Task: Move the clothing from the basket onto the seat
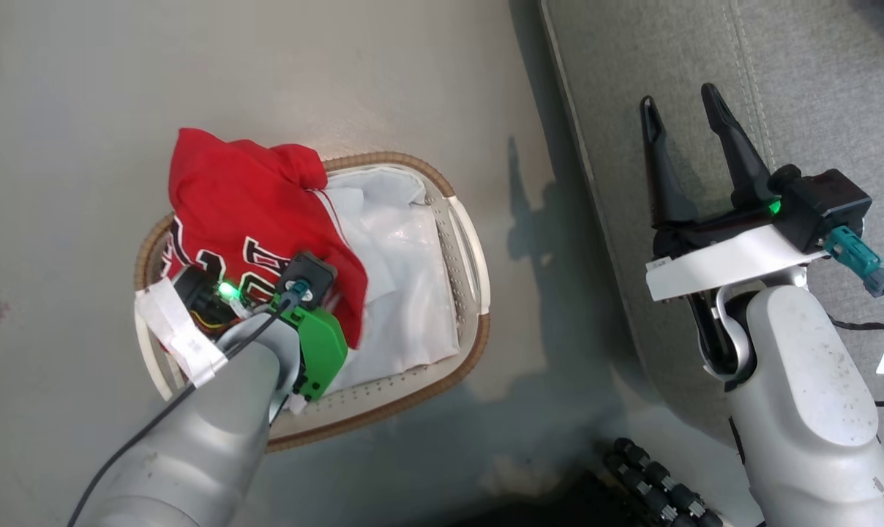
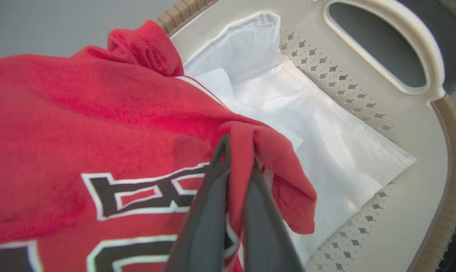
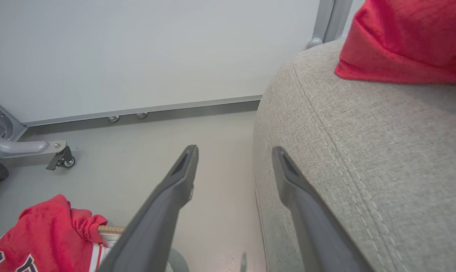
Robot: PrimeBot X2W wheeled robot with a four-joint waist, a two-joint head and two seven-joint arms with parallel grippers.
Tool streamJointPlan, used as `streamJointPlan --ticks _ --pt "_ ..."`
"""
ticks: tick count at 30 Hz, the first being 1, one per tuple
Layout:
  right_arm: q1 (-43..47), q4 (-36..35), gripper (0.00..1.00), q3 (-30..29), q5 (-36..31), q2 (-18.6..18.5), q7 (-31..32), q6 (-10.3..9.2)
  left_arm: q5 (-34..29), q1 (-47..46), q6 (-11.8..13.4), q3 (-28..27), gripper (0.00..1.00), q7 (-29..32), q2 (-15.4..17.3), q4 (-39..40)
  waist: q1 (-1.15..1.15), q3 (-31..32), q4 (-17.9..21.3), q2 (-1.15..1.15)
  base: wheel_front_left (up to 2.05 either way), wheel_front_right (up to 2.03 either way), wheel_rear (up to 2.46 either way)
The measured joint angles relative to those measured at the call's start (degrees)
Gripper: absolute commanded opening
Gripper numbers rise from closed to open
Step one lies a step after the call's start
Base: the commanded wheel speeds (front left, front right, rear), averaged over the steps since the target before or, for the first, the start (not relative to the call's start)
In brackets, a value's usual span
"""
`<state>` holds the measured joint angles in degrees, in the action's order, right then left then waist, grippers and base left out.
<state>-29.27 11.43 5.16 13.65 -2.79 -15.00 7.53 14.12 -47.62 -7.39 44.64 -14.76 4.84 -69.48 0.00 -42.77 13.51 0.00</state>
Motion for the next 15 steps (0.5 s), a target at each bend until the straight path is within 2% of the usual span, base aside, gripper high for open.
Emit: streamJointPlan --ticks 6,15 --pt "2.44 1.60 1.00 -1.26 -1.48 0.02 -0.01 0.00 1.02 4.08 0.00 -1.43 0.00 -0.26 0.59 8.32 0.00 4.59 -1.43 0.00 0.00 0.00 0.00" --pt "7.97 4.10 1.00 -3.61 -4.00 0.04 0.00 0.00 0.32 9.55 0.33 -4.44 0.00 -0.26 3.91 21.92 -0.01 13.87 -3.90 0.00 0.00 0.00 0.00"
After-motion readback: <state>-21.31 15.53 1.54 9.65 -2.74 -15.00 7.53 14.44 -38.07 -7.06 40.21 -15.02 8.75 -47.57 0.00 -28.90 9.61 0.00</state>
